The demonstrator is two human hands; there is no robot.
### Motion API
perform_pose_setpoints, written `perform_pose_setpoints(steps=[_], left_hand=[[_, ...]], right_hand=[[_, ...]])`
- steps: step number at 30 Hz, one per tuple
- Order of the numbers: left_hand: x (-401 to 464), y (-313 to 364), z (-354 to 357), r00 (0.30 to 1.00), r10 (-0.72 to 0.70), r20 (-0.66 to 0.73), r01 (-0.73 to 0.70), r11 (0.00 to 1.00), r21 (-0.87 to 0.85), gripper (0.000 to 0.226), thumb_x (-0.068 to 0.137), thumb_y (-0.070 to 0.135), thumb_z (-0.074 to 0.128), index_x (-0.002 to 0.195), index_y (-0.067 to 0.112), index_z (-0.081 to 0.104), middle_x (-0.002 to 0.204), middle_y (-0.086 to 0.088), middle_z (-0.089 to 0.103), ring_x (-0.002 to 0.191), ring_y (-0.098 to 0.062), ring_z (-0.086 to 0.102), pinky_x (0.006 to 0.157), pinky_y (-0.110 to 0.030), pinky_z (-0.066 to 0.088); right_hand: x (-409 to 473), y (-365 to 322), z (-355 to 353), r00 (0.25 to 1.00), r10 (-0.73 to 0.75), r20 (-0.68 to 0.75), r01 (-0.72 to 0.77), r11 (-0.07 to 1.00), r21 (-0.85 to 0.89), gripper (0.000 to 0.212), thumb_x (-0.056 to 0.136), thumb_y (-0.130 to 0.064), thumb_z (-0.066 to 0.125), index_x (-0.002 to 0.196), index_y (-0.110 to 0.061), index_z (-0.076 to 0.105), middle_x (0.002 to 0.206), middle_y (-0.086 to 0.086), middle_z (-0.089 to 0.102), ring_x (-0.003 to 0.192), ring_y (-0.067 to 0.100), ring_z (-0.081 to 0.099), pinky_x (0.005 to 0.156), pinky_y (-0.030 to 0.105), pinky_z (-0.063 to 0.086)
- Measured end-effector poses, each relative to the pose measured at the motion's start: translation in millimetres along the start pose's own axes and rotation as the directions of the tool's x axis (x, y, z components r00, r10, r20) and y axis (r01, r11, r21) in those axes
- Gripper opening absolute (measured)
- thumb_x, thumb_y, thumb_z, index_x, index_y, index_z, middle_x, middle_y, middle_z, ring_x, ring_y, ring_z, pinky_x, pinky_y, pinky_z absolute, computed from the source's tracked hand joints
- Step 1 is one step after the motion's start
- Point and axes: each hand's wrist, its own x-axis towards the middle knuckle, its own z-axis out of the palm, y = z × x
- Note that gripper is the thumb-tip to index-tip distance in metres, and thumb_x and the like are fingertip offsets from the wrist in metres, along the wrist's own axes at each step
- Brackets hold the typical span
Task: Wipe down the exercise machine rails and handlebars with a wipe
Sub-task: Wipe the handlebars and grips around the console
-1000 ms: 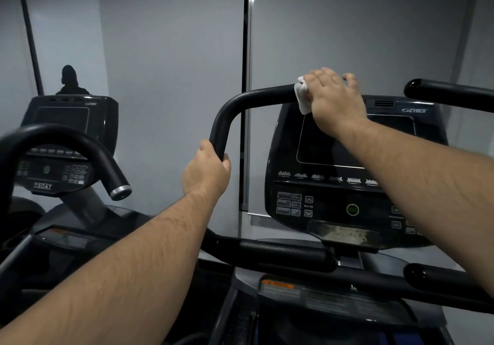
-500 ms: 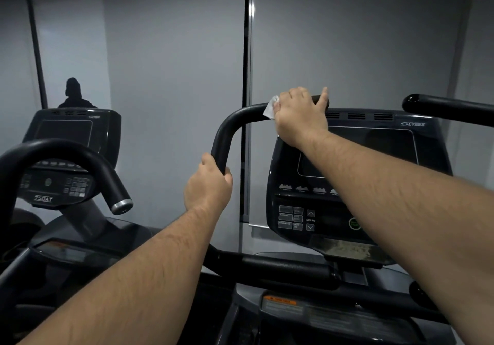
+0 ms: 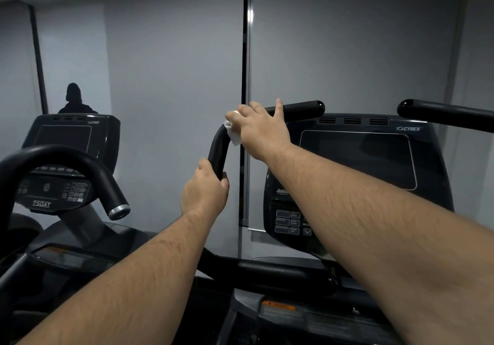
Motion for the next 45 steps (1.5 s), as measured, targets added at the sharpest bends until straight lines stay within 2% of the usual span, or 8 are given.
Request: perform_pose_setpoints(steps=[10,15,21,25,30,34,40,45], left_hand=[[0.3,-1.0,-0.1,1.000,-0.006,0.003,0.006,1.000,-0.017,0.027,0.096,0.040,0.049,0.101,0.017,0.035,0.084,-0.001,0.053,0.071,-0.029,0.056,0.059,-0.036,0.042],[0.3,1.5,-0.3,1.000,-0.006,-0.006,0.006,1.000,-0.012,0.027,0.096,0.039,0.049,0.101,0.016,0.036,0.086,-0.002,0.053,0.071,-0.028,0.054,0.059,-0.036,0.040],[-0.7,1.7,-0.1,1.000,0.001,-0.016,-0.001,1.000,-0.006,0.028,0.097,0.038,0.049,0.101,0.014,0.036,0.086,-0.003,0.052,0.071,-0.028,0.052,0.059,-0.036,0.039],[-0.6,1.9,-0.4,1.000,0.001,-0.016,-0.001,1.000,-0.004,0.028,0.097,0.038,0.049,0.101,0.014,0.035,0.086,-0.003,0.050,0.070,-0.028,0.050,0.059,-0.037,0.038],[-0.8,1.3,0.0,1.000,-0.006,-0.021,0.007,1.000,0.015,0.027,0.095,0.038,0.049,0.097,0.016,0.032,0.084,-0.004,0.052,0.069,-0.030,0.052,0.058,-0.037,0.040],[-0.3,0.6,0.0,1.000,-0.003,-0.012,0.003,1.000,-0.004,0.027,0.096,0.037,0.049,0.098,0.016,0.032,0.084,-0.003,0.052,0.070,-0.030,0.051,0.059,-0.036,0.039],[-0.9,2.5,0.4,1.000,0.000,-0.002,0.000,1.000,-0.002,0.030,0.097,0.040,0.048,0.106,0.013,0.038,0.085,-0.005,0.054,0.069,-0.029,0.054,0.054,-0.035,0.038],[-0.2,1.4,-1.0,1.000,-0.016,-0.007,0.016,1.000,0.021,0.031,0.097,0.041,0.048,0.107,0.013,0.038,0.085,-0.005,0.053,0.069,-0.029,0.054,0.053,-0.034,0.036]], right_hand=[[-20.0,78.2,-0.4,0.977,0.203,-0.065,-0.204,0.979,-0.008,0.038,0.109,-0.033,0.028,0.146,-0.037,0.035,0.151,-0.009,0.045,0.148,0.031,0.028,0.116,0.072,0.008],[-29.0,101.2,-6.3,0.946,0.316,-0.078,-0.314,0.949,0.034,0.049,0.108,-0.048,0.010,0.139,-0.032,0.044,0.147,-0.006,0.049,0.146,0.029,0.031,0.116,0.070,0.008],[-17.4,67.9,-2.5,0.884,0.456,-0.100,-0.446,0.889,0.108,0.046,0.105,-0.024,0.019,0.135,-0.015,0.053,0.145,0.008,0.049,0.149,0.030,0.026,0.120,0.067,0.005],[-5.6,21.6,-3.9,0.942,0.328,-0.071,-0.324,0.944,0.066,0.041,0.094,-0.012,0.029,0.120,-0.028,0.057,0.125,0.005,0.054,0.130,0.026,0.039,0.106,0.084,0.000],[-3.3,-27.0,6.5,0.995,0.101,-0.025,-0.098,0.990,0.102,0.038,0.104,-0.026,0.031,0.135,-0.037,0.050,0.152,-0.001,0.039,0.153,0.025,0.014,0.108,0.080,-0.008],[-9.0,-11.4,-1.9,0.999,-0.035,0.016,0.036,0.998,-0.054,0.057,0.097,-0.028,0.007,0.144,-0.039,0.038,0.154,-0.003,0.037,0.151,0.027,0.021,0.112,0.077,-0.001],[-20.7,53.9,-4.0,0.992,0.097,-0.076,-0.106,0.987,-0.124,0.055,0.102,-0.021,0.043,0.152,-0.035,0.027,0.147,-0.004,0.046,0.141,0.027,0.036,0.115,0.074,0.008],[-32.2,81.1,-4.4,0.976,0.185,-0.115,-0.199,0.972,-0.128,0.058,0.102,-0.015,0.041,0.155,-0.026,0.022,0.154,-0.003,0.038,0.146,0.026,0.030,0.115,0.070,0.017]])
